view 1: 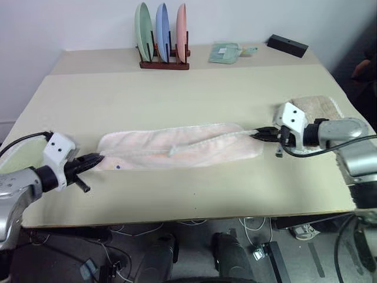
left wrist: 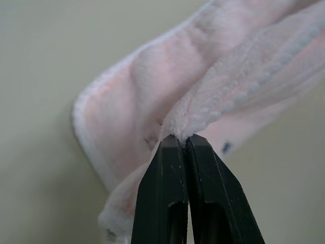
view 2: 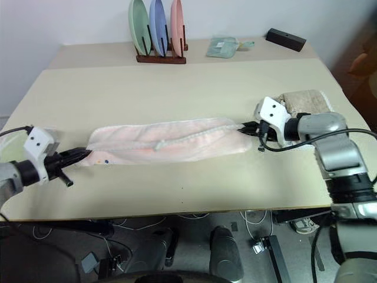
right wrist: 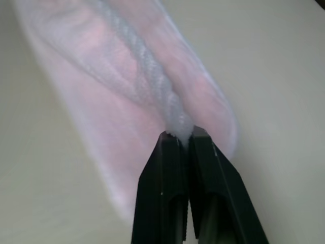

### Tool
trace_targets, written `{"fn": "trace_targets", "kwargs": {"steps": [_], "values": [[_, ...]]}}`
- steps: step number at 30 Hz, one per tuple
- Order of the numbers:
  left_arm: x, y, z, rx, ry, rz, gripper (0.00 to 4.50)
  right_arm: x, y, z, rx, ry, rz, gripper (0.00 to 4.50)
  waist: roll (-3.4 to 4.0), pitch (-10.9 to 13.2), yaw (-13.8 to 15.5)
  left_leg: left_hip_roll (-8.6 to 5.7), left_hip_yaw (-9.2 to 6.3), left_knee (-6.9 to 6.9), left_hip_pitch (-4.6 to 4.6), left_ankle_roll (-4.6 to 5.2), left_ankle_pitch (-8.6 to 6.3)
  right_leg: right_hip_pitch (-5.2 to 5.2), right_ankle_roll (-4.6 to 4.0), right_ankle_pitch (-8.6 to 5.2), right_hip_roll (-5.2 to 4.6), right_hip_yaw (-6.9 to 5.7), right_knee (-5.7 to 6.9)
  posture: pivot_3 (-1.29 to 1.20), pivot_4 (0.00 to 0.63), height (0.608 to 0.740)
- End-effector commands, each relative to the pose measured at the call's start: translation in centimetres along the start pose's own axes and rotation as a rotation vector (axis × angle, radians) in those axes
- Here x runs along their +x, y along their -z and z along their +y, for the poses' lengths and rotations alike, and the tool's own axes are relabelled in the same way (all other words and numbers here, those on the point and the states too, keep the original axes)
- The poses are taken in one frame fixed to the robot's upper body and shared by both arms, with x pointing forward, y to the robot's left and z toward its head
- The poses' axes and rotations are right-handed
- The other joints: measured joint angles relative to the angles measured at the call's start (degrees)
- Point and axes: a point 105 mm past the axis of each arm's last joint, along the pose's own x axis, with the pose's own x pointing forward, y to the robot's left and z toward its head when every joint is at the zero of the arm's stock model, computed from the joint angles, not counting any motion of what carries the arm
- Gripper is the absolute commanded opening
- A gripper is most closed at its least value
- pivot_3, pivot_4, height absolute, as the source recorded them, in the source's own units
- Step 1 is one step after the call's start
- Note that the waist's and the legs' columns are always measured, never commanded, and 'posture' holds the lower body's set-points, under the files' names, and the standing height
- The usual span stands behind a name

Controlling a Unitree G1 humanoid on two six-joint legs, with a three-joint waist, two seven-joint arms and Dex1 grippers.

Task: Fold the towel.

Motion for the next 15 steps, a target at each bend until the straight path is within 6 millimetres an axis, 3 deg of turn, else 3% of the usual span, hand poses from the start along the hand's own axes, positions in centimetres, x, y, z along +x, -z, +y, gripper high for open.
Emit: {"fn": "trace_targets", "kwargs": {"steps": [1, 7, 14, 15], "values": [[1.5, 0.2, 1.6, 0.027, -0.035, -0.001, 0.0, 0.8, -0.4, -1.9, -0.046, 0.079, -0.004, 0.09, 0.0, 0.0, -0.02, 0.0, 0.0, -0.01, 0.0, -0.01, 0.0, -0.02, 0.0, 0.01, 0.0, 0.0, 0.02, 0.0, 0.15, 0.74], [3.9, 0.7, 2.2, 0.012, -0.023, -0.008, 0.0, 2.5, 0.0, -2.9, -0.037, 0.107, -0.005, 0.09, 0.0, 0.0, -0.26, 0.0, -0.01, -0.01, -0.02, -0.02, 0.01, -0.08, -0.02, 0.04, 0.04, 0.0, 0.05, 0.0, 0.15, 0.74], [4.4, 1.4, 2.5, -0.033, -0.03, -0.01, 0.0, 3.4, 0.2, -3.4, -0.016, 0.126, -0.018, 0.09, 0.01, 0.0, -0.35, 0.0, -0.02, 0.0, -0.01, -0.03, 0.01, -0.08, -0.01, 0.05, 0.05, 0.01, 0.08, 0.0, 0.15, 0.74], [4.2, 1.4, 2.7, -0.059, -0.039, -0.022, 0.3, 3.5, 0.1, -3.5, 0.006, 0.129, -0.03, 0.33, 0.01, 0.0, -0.35, 0.0, -0.02, 0.01, -0.01, -0.03, 0.01, -0.08, -0.01, 0.05, 0.05, 0.01, 0.08, 0.0, 0.15, 0.74]]}}
